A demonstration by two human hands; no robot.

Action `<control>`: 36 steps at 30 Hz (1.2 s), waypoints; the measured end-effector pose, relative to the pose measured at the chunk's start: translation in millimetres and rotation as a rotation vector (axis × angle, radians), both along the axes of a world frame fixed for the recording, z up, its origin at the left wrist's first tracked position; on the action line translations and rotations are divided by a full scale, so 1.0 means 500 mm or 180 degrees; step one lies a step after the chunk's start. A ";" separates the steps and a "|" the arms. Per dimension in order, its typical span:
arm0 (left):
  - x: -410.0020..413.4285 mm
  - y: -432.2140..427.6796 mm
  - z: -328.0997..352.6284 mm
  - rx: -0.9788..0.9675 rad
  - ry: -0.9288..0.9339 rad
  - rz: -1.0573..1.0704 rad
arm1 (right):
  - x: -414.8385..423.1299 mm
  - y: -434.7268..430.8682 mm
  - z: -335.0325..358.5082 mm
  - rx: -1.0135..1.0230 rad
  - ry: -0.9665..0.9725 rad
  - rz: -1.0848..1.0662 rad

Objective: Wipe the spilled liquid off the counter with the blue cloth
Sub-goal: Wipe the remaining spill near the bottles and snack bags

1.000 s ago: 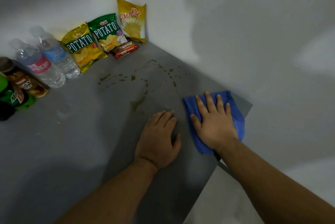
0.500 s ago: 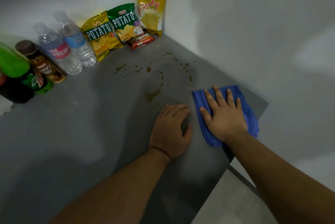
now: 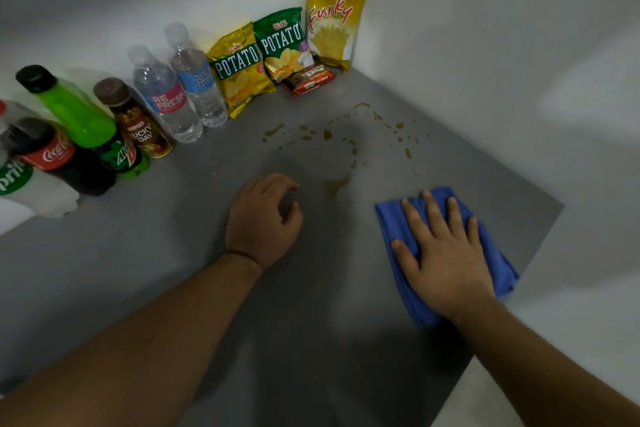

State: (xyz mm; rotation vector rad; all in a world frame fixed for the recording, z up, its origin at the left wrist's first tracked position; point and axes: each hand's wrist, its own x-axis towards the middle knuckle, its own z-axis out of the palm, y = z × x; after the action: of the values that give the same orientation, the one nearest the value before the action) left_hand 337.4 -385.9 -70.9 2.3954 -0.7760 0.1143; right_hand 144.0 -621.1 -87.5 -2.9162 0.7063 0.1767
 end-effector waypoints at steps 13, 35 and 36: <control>0.034 0.010 -0.025 0.0361 -0.0003 -0.0071 | 0.176 0.136 0.007 0.0221 -0.0158 0.1145; 0.033 0.011 -0.020 0.0288 0.0180 -0.0078 | 0.228 0.151 0.002 0.0147 -0.0128 0.0887; 0.032 0.011 -0.019 0.0254 0.0194 -0.0072 | 0.203 0.148 0.000 0.0206 -0.0165 0.1074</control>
State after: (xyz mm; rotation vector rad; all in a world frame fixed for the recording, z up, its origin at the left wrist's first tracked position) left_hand 353.6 -380.2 -80.4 2.4521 -0.7927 0.0013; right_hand 245.4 -547.0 -87.5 -2.9425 0.1924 0.1536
